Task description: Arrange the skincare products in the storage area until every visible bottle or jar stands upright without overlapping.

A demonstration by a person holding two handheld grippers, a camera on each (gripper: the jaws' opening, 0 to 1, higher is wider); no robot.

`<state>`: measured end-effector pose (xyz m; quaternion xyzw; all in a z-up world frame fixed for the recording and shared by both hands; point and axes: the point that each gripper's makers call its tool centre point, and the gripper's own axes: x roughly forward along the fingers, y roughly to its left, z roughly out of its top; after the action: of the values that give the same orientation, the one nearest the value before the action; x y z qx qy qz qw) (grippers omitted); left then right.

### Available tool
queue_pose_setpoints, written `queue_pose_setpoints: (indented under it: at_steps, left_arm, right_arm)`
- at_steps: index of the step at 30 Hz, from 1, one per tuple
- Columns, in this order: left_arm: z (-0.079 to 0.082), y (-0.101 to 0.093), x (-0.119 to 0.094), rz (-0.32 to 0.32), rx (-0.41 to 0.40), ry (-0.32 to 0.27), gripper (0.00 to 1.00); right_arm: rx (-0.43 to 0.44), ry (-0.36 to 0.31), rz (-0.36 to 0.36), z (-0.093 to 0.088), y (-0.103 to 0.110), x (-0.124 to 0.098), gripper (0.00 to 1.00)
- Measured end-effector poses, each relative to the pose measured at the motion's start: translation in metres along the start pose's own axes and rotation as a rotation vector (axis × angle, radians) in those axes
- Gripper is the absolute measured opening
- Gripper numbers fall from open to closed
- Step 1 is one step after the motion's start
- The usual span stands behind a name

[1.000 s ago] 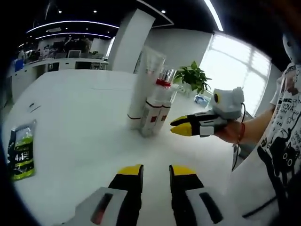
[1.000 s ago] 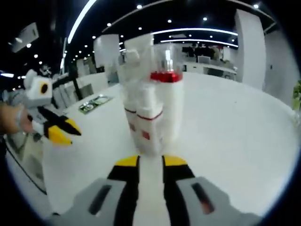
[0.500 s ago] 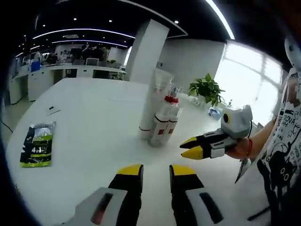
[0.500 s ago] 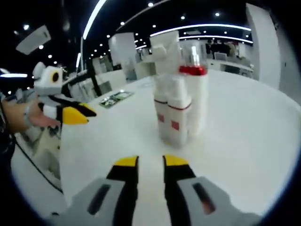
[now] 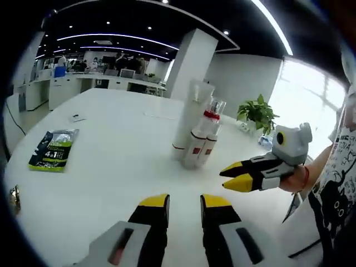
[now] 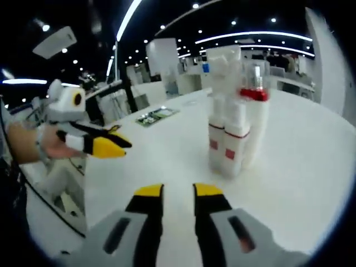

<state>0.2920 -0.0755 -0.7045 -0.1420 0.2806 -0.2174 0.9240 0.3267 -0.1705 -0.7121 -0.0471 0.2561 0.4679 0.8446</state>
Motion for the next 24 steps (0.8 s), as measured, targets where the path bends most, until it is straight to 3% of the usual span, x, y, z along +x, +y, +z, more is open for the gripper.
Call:
queue_pose_setpoints:
  at_steps: [5, 11, 13, 17, 21, 24]
  left_arm:
    - [0.015, 0.001, 0.003, 0.025, 0.013, -0.051, 0.23]
    - [0.029, 0.032, -0.016, 0.121, 0.042, -0.073, 0.23]
    - [0.037, 0.052, -0.027, 0.172, 0.050, -0.096, 0.23]
    - [0.053, 0.104, -0.049, 0.289, 0.015, -0.152, 0.24]
    - [0.057, 0.152, -0.065, 0.331, 0.016, -0.102, 0.24]
    - [0.060, 0.182, -0.075, 0.365, -0.018, -0.113, 0.25]
  right_arm:
    - [0.009, -0.008, -0.032, 0.000, -0.011, -0.009, 0.19]
    - [0.051, -0.023, -0.064, 0.007, -0.018, -0.001, 0.19]
    - [0.071, -0.043, -0.071, 0.014, -0.018, 0.003, 0.20]
    - [0.038, -0.134, -0.072, 0.050, -0.009, 0.020, 0.22]
    - [0.012, -0.156, -0.097, 0.077, 0.003, 0.045, 0.23]
    - [0.030, -0.162, -0.083, 0.093, 0.015, 0.068, 0.24]
